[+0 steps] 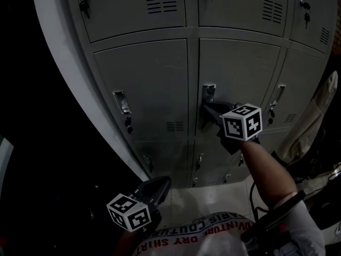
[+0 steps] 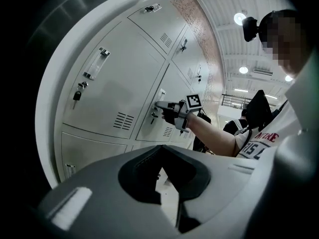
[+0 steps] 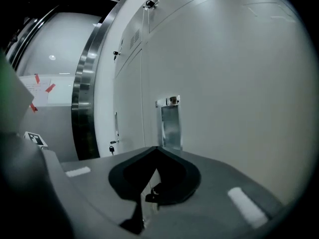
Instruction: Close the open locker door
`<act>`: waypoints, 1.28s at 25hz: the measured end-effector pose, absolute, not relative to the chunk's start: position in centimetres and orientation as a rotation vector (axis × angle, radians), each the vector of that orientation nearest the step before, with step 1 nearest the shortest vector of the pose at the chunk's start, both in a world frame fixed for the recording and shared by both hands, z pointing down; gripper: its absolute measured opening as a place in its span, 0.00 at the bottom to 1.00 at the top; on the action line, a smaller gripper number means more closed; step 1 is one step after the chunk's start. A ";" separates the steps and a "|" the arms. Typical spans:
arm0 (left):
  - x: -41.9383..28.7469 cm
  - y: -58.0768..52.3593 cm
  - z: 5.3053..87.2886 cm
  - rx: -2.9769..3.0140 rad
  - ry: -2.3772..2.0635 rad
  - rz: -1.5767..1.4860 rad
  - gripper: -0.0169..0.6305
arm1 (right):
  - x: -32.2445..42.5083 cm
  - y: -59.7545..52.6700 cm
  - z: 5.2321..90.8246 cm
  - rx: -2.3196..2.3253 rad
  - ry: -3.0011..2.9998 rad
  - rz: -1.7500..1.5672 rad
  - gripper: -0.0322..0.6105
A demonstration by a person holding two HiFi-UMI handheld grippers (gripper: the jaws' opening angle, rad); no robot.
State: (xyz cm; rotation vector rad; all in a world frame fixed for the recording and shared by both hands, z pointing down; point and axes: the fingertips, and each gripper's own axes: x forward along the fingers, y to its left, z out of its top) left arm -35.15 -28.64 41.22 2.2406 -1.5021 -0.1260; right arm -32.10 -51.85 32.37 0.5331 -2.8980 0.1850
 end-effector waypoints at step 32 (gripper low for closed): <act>-29.7 -25.0 41.4 2.260 -1.540 -0.077 0.03 | -16.1 -40.6 38.4 0.597 -2.651 -0.146 0.05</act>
